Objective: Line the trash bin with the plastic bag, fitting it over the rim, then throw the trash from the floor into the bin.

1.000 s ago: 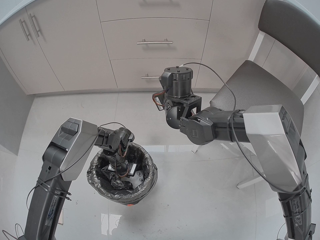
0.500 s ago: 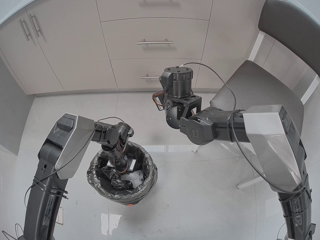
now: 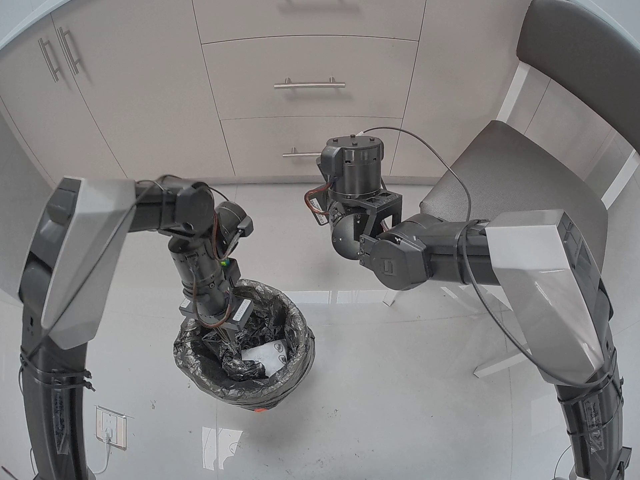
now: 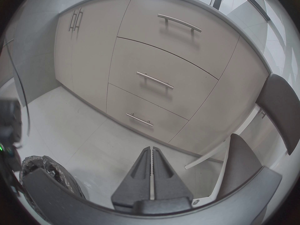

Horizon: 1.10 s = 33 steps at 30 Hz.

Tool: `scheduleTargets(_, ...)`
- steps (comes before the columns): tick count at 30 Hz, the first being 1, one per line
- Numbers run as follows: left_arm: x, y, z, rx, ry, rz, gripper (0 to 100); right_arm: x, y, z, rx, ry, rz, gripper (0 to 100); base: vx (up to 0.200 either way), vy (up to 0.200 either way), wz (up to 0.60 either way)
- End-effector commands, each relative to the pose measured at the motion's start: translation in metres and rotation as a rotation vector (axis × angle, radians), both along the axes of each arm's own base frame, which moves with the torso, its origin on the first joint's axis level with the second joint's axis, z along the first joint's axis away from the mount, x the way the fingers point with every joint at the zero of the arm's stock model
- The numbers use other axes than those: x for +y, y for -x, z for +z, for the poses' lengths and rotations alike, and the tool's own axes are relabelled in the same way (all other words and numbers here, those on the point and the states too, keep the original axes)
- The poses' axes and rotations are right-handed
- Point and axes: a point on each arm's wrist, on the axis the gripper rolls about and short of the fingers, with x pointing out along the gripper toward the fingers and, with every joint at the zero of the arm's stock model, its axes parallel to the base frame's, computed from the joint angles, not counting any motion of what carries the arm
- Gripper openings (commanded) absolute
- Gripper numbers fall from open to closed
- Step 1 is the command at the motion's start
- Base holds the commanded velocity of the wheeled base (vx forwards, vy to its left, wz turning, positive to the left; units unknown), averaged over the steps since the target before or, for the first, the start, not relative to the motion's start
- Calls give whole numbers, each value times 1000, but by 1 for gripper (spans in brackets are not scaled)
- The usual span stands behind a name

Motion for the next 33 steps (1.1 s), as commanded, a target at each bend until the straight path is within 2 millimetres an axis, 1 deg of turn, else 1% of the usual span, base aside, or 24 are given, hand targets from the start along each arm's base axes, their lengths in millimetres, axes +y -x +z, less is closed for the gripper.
scheduleTargets(1,1,50,83,-77,31,-49,0,-13,3,21,-4,30,-35,0,0,0,0)
scheduleTargets(2,1,51,85,-78,31,-50,0,-14,2,22,-5,30,-38,0,0,0,0)
scheduleTargets(3,4,68,109,-110,45,-61,0,-25,-1,32,-13,52,-79,0,0,0,0)
scheduleTargets(4,6,80,124,-138,56,-68,0,-30,-1,38,-21,59,-94,0,0,0,0)
scheduleTargets(6,14,101,151,-203,75,-73,0,-43,1,57,-45,62,-120,0,0,0,0)
scheduleTargets(7,17,109,162,-234,84,-73,0,-49,2,65,-54,63,-129,0,0,0,0)
scheduleTargets(9,31,135,192,-333,109,-64,0,-67,7,89,-70,71,-154,0,0,0,0)
scheduleTargets(12,53,177,230,-490,122,-39,0,-86,28,126,-78,73,-160,0,0,0,0)
scheduleTargets(14,66,201,247,-585,104,-12,0,-97,42,145,-69,82,-160,0,0,0,0)
scheduleTargets(15,76,221,259,-659,86,12,0,-107,55,160,-62,88,-162,0,0,0,0)
scheduleTargets(16,83,235,266,-704,76,30,0,-115,64,171,-57,92,-165,0,0,0,0)
scheduleTargets(17,83,235,266,-704,76,30,0,-115,64,171,-57,92,-165,0,0,0,0)
scheduleTargets(18,97,263,277,-785,72,58,0,-134,81,189,-44,102,-181,0,0,0,0)
scheduleTargets(19,105,281,280,-826,68,70,0,-150,93,201,-36,108,-199,0,0,0,0)
scheduleTargets(21,120,311,281,-891,55,100,0,-180,114,220,-20,119,-238,0,0,0,0)
scheduleTargets(23,133,338,279,-948,38,128,0,-209,137,236,-4,130,-280,0,0,0,0)
scheduleTargets(25,147,366,275,-1005,23,162,0,-243,173,252,20,142,-326,0,0,0,0)
scheduleTargets(26,152,376,273,-1025,18,174,0,-254,188,256,31,145,-341,0,0,0,0)
scheduleTargets(27,161,393,269,-1067,11,202,0,-270,214,260,62,158,-360,0,0,0,0)
scheduleTargets(28,165,402,267,-1090,5,219,0,-279,230,261,81,164,-369,0,0,0,0)
scheduleTargets(29,172,416,263,-1122,2,242,0,-293,256,261,117,173,-386,0,0,0,0)
scheduleTargets(30,172,417,263,-1123,2,246,0,-295,260,261,119,173,-389,0,0,0,0)
scheduleTargets(31,180,434,256,-1156,0,275,0,-312,292,257,179,192,-426,0,0,0,0)
scheduleTargets(33,186,459,244,-1203,-9,334,0,-332,342,245,285,220,-446,0,0,0,0)
